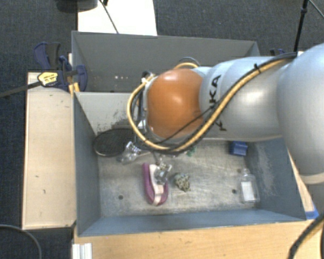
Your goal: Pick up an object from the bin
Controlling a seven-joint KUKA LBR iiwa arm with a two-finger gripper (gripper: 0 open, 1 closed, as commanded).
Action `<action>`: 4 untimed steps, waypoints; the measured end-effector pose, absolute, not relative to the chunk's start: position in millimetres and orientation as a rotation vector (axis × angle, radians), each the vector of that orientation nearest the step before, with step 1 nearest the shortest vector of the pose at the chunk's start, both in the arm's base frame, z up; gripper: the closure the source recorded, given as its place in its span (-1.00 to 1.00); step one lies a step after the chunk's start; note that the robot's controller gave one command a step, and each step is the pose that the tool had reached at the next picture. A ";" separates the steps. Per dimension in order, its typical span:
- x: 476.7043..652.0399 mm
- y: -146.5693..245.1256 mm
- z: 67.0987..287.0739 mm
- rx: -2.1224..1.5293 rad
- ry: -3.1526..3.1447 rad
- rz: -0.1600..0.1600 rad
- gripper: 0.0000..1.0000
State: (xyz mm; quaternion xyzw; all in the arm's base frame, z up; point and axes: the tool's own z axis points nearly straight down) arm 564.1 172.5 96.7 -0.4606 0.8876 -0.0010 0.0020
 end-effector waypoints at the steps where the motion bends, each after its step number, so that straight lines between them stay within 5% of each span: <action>1: 507.5 117.5 92.9 -1.696 2.648 0.000 -1.00; 2: 535.2 80.1 72.4 -1.994 2.416 0.000 -1.00; 3: 536.6 82.7 75.1 -1.984 2.419 0.000 1.00; 4: 530.0 81.4 206.3 -2.066 2.355 -0.006 1.00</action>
Offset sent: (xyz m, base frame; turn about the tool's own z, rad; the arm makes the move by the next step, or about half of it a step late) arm -0.0559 -0.0528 -0.0036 -0.1860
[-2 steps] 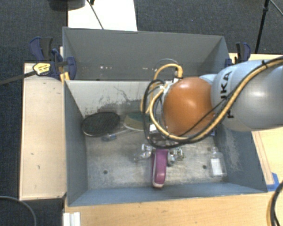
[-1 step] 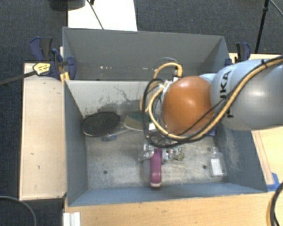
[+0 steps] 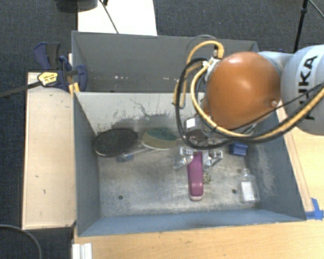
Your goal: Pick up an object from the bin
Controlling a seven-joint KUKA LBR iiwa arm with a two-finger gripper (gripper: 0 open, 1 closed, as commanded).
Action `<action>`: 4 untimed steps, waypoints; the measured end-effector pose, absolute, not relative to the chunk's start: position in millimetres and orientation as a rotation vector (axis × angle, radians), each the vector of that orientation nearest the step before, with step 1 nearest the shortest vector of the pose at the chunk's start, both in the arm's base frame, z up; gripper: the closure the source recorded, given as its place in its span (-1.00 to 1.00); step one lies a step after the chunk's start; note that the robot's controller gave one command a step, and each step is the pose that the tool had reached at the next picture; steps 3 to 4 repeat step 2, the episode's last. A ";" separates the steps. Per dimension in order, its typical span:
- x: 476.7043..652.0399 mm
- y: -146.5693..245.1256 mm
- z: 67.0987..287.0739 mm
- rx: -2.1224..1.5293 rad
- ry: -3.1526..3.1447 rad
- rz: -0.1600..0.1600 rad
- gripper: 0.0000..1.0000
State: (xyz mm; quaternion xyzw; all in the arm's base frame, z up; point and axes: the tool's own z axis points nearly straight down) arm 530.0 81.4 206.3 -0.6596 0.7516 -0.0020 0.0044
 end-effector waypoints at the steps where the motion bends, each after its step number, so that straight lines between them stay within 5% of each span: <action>1: 528.2 81.3 201.7 -2.063 2.369 0.003 1.00; 2: 492.1 30.8 210.3 -2.133 2.311 0.001 1.00; 4: 492.1 30.8 210.3 -2.133 2.311 0.001 1.00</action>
Offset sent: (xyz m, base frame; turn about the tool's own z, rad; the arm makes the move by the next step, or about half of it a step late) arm 0.0000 0.0000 0.0000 0.0000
